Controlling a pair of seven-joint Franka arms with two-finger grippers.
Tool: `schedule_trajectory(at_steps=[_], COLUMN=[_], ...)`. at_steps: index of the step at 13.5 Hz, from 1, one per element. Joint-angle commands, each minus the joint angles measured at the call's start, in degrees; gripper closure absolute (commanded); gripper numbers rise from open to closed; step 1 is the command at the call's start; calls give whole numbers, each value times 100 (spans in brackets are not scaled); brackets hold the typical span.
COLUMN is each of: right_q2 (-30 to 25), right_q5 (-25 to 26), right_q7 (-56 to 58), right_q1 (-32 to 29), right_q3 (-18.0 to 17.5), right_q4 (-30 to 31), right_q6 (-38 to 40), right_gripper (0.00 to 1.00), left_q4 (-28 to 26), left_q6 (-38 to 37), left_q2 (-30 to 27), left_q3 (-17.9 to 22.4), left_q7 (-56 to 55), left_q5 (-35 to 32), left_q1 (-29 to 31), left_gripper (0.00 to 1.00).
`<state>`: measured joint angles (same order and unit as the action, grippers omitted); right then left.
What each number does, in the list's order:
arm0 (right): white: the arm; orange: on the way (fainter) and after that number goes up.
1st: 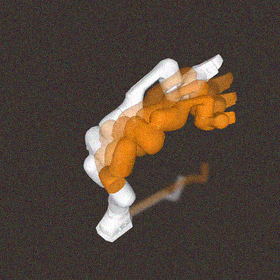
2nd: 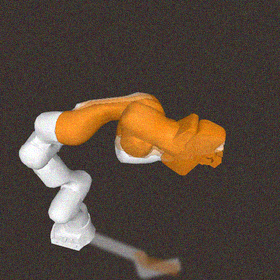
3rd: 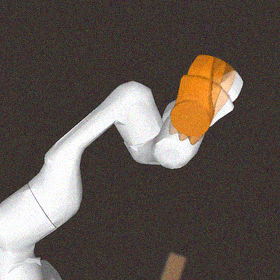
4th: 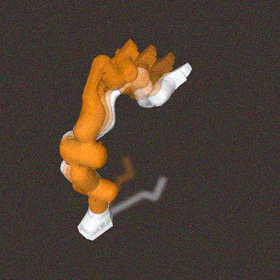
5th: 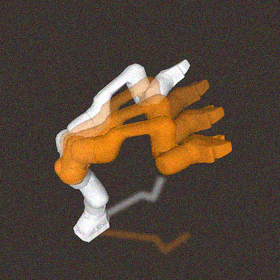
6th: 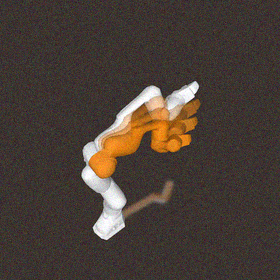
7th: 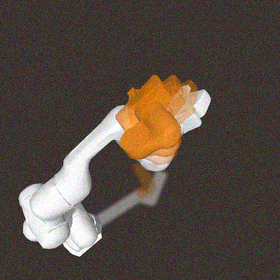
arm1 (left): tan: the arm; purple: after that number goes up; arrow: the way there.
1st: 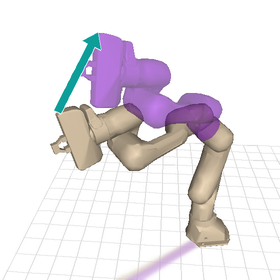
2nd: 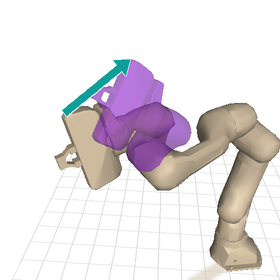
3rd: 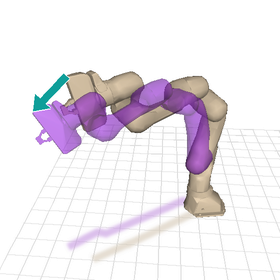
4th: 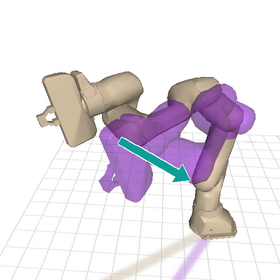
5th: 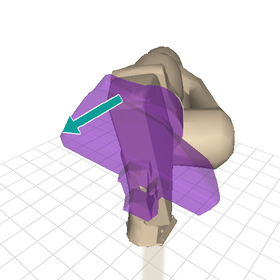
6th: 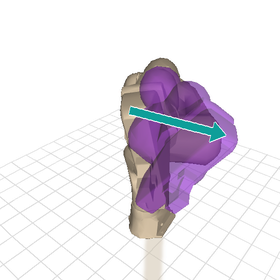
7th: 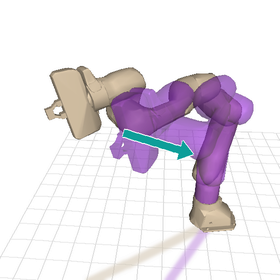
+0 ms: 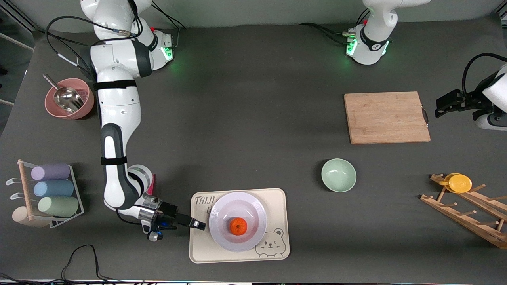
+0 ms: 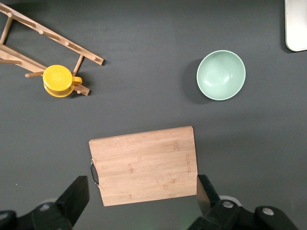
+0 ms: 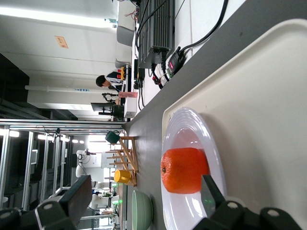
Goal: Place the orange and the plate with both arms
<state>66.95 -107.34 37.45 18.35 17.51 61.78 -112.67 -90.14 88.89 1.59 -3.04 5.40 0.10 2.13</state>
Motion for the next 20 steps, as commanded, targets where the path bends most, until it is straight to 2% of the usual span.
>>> schedule_trajectory(at_steps=[1,5,10,12,14,16,18,20], right_q2=[-865,-2208,-4142,-4767,-5216,-5402,-5534,-5718], right_q5=[319,477,1644,2119,2777,3882,4754,5859], right_q7=[-220,-150,-106,-115,-202,-316,-545,-1297], right_q1=[37,142,186,195,186,195,195,195], right_q3=[-28,-37,-37,-28,-11,121,165,192], right_q4=[1105,3011,5411,6098,6434,6443,6443,6365], right_q6=[25,508,518,395,255,-17,-255,-378], right_gripper=[0,0,0,0,0,0,0,0], left_q4=[-48,-48,-48,-48,-39,-39,-39,-39], left_q6=[-30,-30,-39,-39,-39,-39,-39,-39], left_q2=[-89,-97,-97,-106,-106,-115,-115,-115], left_q3=[41,49,49,41,49,41,49,49], left_q7=[5,5,5,5,5,-12,-12,-12], left_q5=[25,52,52,52,52,52,52,52], left_q1=[-46,-37,-37,-37,-37,-37,-37,-37], left_gripper=[0,0,0,0,0,0,0,0])
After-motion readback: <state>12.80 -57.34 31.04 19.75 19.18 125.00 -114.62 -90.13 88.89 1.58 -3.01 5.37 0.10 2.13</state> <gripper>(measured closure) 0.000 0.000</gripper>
